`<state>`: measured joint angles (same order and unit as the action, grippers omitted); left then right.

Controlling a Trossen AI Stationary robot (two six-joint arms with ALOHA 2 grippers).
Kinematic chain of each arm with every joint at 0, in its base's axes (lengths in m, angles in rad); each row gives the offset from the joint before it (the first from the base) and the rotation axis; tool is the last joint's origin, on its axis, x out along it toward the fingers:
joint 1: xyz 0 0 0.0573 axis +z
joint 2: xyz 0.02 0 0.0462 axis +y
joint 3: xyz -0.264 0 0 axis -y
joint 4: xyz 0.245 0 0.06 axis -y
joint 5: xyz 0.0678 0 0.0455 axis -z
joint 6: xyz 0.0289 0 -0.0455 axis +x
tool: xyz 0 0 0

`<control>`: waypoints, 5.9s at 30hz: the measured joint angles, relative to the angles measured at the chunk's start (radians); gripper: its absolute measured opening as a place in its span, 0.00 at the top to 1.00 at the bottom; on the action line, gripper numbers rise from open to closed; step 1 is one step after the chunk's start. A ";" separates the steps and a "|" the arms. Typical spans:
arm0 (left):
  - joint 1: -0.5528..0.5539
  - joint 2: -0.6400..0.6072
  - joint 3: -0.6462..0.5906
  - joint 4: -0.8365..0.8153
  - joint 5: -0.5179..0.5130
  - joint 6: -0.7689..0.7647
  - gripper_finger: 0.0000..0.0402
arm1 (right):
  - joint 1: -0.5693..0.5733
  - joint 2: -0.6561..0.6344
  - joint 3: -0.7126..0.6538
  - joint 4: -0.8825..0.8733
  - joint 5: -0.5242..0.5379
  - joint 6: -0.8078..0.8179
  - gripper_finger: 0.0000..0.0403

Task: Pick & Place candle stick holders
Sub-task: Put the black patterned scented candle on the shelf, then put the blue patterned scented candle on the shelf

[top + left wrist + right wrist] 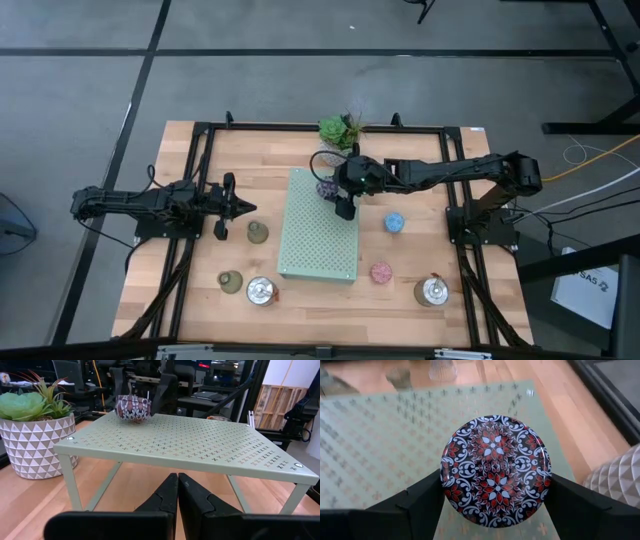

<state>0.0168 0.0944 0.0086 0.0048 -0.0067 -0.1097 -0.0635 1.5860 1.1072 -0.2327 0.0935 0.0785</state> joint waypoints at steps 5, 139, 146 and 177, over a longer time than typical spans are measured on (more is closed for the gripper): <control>0.000 0.000 0.000 0.000 0.000 0.000 0.98 | 0.000 0.009 0.000 0.005 0.001 -0.009 0.23; 0.000 0.000 0.000 0.000 0.000 0.000 0.98 | 0.187 -0.282 -0.215 -0.710 0.037 0.667 0.06; 0.000 0.000 0.000 0.000 0.000 0.000 0.98 | 0.187 -0.282 -0.340 -0.574 0.037 0.666 0.06; 0.000 0.000 0.000 0.000 0.000 0.000 0.98 | 0.187 -0.234 -0.484 -0.368 0.075 0.613 0.06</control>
<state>0.0166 0.0944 0.0086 0.0048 -0.0067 -0.1097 0.1234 1.3518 0.6235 -0.6010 0.1682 0.6912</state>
